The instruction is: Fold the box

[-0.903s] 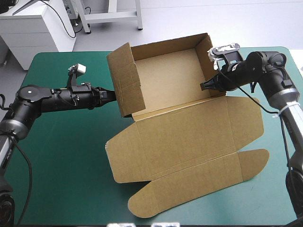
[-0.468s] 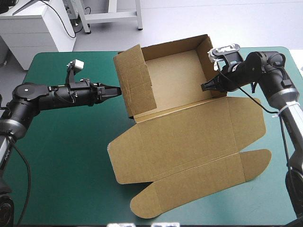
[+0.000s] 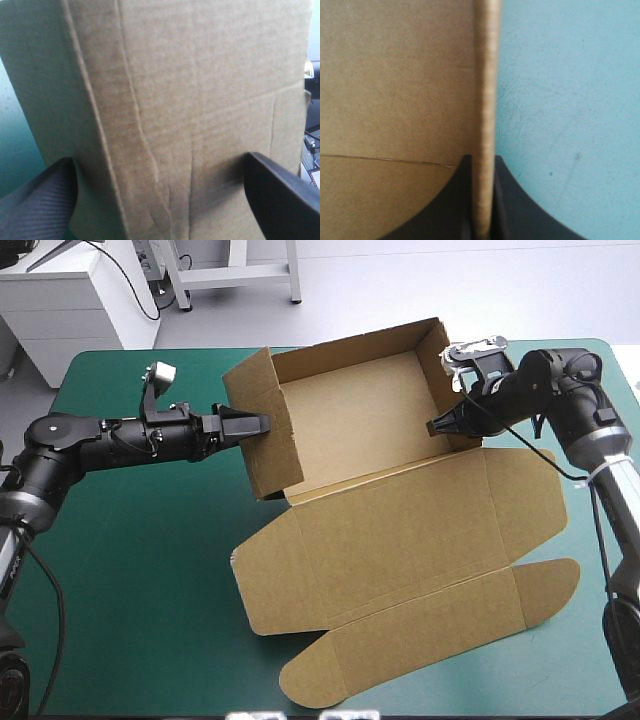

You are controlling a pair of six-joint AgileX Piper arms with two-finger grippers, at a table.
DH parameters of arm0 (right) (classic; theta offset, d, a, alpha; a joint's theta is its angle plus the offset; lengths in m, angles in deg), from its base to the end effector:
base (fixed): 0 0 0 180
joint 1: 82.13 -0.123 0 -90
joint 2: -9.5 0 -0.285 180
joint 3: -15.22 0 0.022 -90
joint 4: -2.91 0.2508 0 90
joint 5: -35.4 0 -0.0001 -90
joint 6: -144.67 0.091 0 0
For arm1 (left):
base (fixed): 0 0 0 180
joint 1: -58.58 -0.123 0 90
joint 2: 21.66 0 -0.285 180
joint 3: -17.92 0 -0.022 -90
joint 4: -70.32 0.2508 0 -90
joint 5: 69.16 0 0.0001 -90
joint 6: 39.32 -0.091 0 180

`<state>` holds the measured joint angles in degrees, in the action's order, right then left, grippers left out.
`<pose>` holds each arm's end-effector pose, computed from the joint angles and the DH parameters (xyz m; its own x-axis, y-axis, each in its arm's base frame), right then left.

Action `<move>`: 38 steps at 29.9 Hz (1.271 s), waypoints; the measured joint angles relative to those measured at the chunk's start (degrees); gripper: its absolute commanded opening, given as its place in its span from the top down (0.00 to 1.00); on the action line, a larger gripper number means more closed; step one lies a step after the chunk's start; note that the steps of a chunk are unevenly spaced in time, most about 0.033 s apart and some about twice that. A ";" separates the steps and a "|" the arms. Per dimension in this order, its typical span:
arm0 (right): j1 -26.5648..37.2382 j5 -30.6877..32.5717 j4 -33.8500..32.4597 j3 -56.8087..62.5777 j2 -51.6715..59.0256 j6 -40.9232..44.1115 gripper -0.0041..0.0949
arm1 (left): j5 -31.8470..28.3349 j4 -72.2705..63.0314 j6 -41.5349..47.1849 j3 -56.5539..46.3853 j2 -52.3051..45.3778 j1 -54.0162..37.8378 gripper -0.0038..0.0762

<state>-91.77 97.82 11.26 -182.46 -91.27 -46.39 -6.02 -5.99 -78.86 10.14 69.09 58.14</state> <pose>0.3440 0.0703 0.3808 -0.7740 -0.2571 -0.5786 -0.3377 0.9407 0.0338 0.2933 -0.0767 0.3674 -0.7829 -0.1939 -0.5912 0.4571 0.4655 -0.7579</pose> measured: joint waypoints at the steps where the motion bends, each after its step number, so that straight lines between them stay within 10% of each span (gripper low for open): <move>1: 0.00 0.00 0.00 0.00 0.00 0.00 0.98 | -0.09 0.00 0.06 0.00 0.00 0.00 0.16; 17: -3.36 -3.26 -3.44 0.00 -0.04 4.23 0.97 | -14.85 11.44 11.03 0.06 -2.66 7.60 0.16; 38: -18.12 -1.25 -23.41 -10.52 -0.11 14.83 0.97 | -30.23 36.12 35.72 0.06 -3.53 13.82 0.25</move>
<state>-109.89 96.57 -12.15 -192.98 -91.37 -31.56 -36.26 30.12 -43.14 10.19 65.56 71.96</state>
